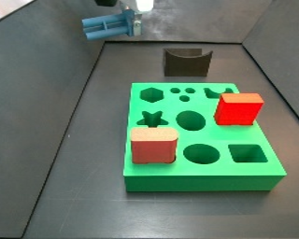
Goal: Pick up the 3 prong object. Move up. Rotate the 3 prong object. Place the 3 prong object on the fixture. Regrasp the 3 prong object. Move to above the board. Insert the 3 prong object.
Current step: Rotate the 3 prong object.
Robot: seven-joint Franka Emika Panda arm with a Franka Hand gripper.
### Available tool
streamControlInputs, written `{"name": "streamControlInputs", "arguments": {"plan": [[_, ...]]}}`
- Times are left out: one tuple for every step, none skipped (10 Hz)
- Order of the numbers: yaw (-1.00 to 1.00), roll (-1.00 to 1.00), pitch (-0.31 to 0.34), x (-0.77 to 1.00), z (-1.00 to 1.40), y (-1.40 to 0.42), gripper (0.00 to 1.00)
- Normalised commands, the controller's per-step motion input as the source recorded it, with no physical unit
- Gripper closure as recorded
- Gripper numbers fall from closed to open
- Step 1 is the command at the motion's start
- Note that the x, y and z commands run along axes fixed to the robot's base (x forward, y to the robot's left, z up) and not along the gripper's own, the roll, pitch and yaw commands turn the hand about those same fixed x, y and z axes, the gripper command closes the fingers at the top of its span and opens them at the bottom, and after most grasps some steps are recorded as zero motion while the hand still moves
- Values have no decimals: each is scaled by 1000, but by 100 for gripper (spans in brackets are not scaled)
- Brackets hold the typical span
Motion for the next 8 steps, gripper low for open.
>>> {"name": "streamControlInputs", "arguments": {"plan": [[-1000, -3, -4, 18, -25, 24, 100], [-1000, -3, -5, 18, -25, 24, 100], [-1000, -3, -5, 18, -25, 24, 100], [-1000, -3, -5, 18, -25, 24, 100], [-1000, -3, -5, 18, -25, 24, 100], [-1000, -3, -5, 18, -25, 24, 100], [-1000, -3, -6, 17, -25, 24, 100], [-1000, -4, -6, 17, -25, 24, 100]]}}
